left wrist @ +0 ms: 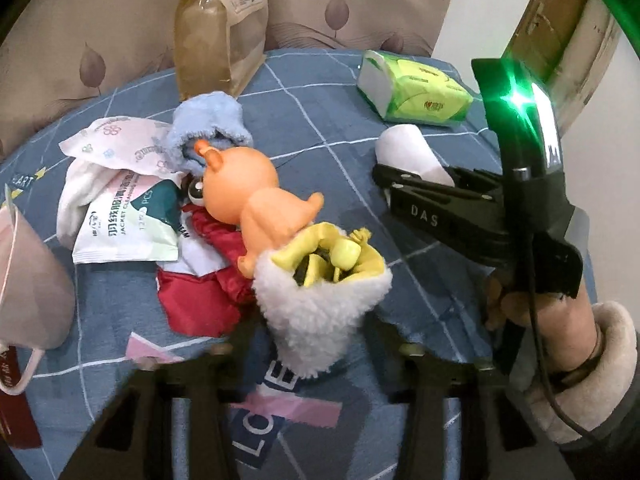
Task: Organize soft objects
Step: 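Grasp the white rolled towel with the right gripper while left approaches the fluffy plush, then grasp the fluffy white plush with the left gripper and release it in the tray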
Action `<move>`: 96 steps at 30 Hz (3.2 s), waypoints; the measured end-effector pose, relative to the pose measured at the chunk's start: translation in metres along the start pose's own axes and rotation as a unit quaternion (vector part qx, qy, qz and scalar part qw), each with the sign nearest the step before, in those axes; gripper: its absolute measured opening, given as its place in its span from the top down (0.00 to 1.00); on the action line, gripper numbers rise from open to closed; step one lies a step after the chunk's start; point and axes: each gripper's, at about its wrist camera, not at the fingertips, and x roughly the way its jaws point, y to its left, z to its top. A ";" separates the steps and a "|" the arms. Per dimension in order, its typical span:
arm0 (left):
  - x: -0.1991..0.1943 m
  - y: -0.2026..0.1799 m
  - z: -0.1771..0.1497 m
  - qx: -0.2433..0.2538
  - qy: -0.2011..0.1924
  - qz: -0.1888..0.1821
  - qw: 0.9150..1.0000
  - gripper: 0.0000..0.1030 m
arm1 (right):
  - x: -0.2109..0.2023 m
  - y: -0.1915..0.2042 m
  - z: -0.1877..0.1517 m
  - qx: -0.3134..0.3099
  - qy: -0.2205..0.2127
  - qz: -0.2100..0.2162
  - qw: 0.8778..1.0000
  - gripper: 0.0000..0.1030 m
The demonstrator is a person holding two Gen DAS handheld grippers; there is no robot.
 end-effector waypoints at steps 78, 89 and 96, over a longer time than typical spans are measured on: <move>-0.162 0.308 -0.055 -0.231 -0.087 0.243 0.938 0.79 | 0.000 0.000 0.000 0.001 0.000 0.001 1.000 0.62; -0.109 0.326 -0.015 -0.221 -0.044 0.210 0.951 0.78 | 0.000 0.000 0.000 0.001 0.000 0.001 1.000 0.62; -0.096 0.335 -0.006 -0.219 -0.028 0.201 0.954 0.74 | 0.000 0.000 0.000 0.001 -0.001 0.001 1.000 0.62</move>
